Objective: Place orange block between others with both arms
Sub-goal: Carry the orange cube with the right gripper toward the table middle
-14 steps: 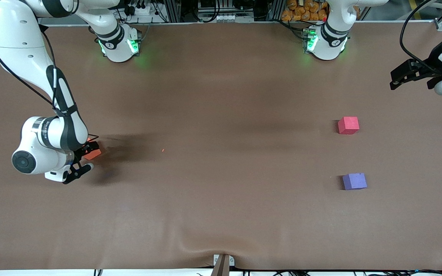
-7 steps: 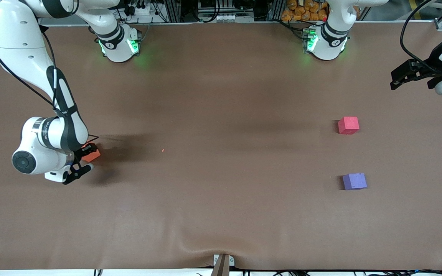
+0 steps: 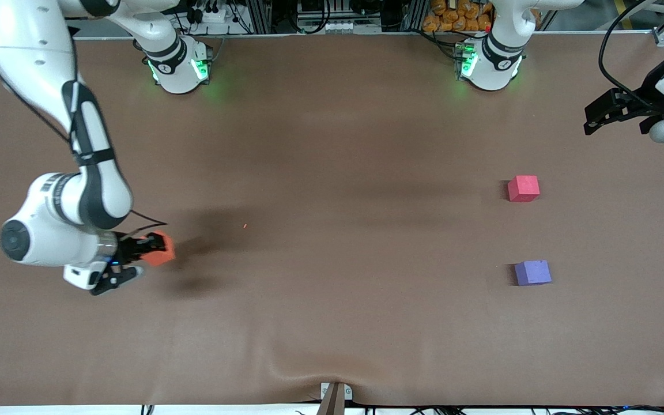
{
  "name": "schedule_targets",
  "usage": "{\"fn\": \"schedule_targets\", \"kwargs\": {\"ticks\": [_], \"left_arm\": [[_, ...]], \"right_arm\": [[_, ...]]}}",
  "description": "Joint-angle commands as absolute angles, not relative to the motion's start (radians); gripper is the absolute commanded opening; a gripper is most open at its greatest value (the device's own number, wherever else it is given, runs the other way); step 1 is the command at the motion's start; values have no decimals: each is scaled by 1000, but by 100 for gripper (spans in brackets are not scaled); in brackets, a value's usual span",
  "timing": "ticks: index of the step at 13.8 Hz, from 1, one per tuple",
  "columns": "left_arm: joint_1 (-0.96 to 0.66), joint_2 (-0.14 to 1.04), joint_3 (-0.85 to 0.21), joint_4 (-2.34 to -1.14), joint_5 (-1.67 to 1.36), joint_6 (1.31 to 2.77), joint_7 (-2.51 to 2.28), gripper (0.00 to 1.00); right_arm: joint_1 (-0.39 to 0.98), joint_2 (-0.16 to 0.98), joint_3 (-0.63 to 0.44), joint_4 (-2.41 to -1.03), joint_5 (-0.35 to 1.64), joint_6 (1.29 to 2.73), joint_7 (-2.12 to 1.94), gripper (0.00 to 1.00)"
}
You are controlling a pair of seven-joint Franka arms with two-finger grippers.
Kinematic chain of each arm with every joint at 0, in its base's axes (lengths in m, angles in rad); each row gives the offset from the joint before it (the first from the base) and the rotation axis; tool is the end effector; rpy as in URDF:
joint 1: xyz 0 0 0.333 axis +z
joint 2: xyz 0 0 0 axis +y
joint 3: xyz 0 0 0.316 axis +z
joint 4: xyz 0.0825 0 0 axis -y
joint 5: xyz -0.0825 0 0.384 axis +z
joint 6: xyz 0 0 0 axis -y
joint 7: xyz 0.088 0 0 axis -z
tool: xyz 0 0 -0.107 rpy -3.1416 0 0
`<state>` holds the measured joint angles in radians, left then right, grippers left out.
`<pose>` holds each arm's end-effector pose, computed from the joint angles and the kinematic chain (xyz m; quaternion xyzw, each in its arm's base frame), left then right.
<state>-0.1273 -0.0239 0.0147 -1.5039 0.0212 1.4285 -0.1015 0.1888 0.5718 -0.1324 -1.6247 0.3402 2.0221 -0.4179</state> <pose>0.5292 -0.0572 0.6565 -0.9996 0.0043 0.0245 0.0130 0.6670 0.0672 0.2795 -0.9784 -0.1550 0.0609 0.1224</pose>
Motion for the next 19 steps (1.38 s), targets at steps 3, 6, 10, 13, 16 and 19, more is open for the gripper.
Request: {"fn": "schedule_targets", "kwargs": {"ticks": [3,6,10,13,16,19], "left_arm": [[-130,-21,15,-1491,26,1422,-84,100],[-130,-21,14,-1491,22,1420,-84,100],[-132,-21,14,-1491,0,1422,-84,100],[-132,-23,14,-1491,-18,1420,-83,100],[-124,-25,2,-1491,-18,1420,-83,100],[-117,-23,2,-1491,-18,1422,-84,100]], "right_arm": [[449,554,-141,-1637,449,2034,13,20],[582,563,-141,-1635,563,2112,167,21],[785,601,-141,-1637,618,2249,407,21],[876,643,-141,-1631,621,2298,535,29],[939,664,-141,-1618,624,2321,581,33],[960,686,-141,-1592,629,2321,581,34]]}}
